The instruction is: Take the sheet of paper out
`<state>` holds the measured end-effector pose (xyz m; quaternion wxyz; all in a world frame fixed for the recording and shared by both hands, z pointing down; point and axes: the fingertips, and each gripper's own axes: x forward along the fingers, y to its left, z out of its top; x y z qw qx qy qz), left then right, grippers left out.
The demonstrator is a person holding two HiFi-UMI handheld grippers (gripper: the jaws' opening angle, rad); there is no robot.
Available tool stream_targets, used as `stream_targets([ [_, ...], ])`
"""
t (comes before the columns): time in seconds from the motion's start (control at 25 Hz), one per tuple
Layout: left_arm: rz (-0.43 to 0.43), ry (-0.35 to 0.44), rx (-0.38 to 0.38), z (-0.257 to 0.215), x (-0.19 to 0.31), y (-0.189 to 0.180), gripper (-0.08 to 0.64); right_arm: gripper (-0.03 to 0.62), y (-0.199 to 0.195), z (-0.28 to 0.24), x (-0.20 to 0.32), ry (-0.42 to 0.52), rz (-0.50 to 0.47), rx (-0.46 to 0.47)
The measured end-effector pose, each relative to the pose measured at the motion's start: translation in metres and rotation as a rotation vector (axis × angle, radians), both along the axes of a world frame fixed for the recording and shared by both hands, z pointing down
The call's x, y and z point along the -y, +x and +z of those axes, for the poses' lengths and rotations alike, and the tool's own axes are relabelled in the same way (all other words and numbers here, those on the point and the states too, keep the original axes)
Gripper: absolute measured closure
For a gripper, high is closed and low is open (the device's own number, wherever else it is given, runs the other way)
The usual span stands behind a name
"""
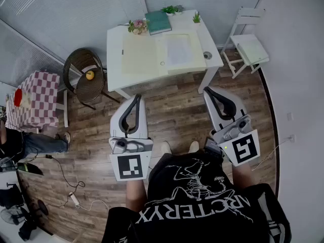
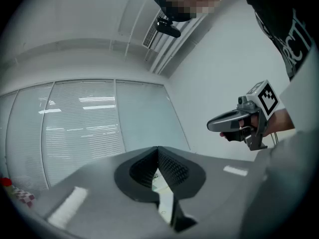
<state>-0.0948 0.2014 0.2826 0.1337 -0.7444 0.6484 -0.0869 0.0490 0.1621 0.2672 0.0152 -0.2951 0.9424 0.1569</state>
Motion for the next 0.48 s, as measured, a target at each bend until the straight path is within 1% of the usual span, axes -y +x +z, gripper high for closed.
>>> stream_targets([
  [0.2,-0.007,0.008,-0.013,0.0013,0.0003,0.0022,0.548,0.581,0.0026,0.0039,0.0011,-0.007,-0.001,-0.005],
  [0.36,-0.008,0.008,-0.022,0.0020,0.0044,0.0028,0.548,0.581,0.0058,-0.0008,0.0027,-0.012,-0.014,0.051],
  [0.48,-0.009,-0.001,-0.029,0.0044,0.0091,0.0043,0.548,0.581,0.0076,-0.0013,0.0068,-0.011,-0.015,0.049],
])
